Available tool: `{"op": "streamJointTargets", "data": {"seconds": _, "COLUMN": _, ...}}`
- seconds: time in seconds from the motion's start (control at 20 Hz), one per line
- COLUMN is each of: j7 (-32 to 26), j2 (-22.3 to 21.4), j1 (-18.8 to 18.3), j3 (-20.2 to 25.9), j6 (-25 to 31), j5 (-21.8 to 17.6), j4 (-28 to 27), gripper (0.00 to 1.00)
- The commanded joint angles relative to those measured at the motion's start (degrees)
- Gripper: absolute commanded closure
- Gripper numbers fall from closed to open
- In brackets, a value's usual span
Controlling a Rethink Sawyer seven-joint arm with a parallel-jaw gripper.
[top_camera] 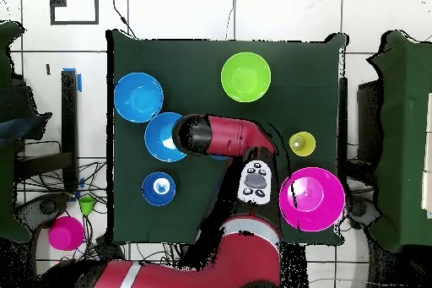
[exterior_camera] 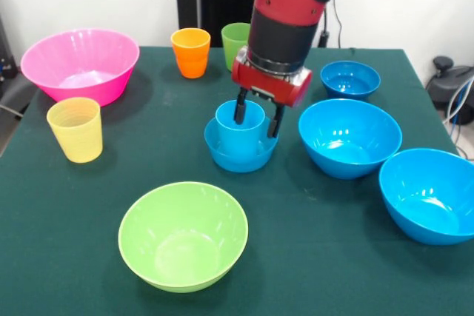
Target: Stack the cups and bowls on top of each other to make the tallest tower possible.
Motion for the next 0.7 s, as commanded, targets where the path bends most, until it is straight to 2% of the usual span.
{"op": "streamJointTargets", "data": {"seconds": 0.05, "j7": -1.91, "j2": -3.98, "j1": 0.83, "j3": 5.79, "j6": 5.65, "j5": -2.73, "j4": 3.20, "gripper": 0.00}}
{"op": "streamJointTargets", "data": {"seconds": 0.45, "j7": -1.74, "j2": -6.34, "j1": 1.17, "j3": 6.12, "j6": 6.09, "j5": -2.71, "j4": 5.08, "gripper": 0.00}}
{"op": "streamJointTargets", "data": {"seconds": 0.7, "j7": 4.02, "j2": -8.16, "j1": 4.50, "j3": 4.10, "j6": 7.40, "j5": -0.54, "j4": 8.11, "gripper": 0.00}}
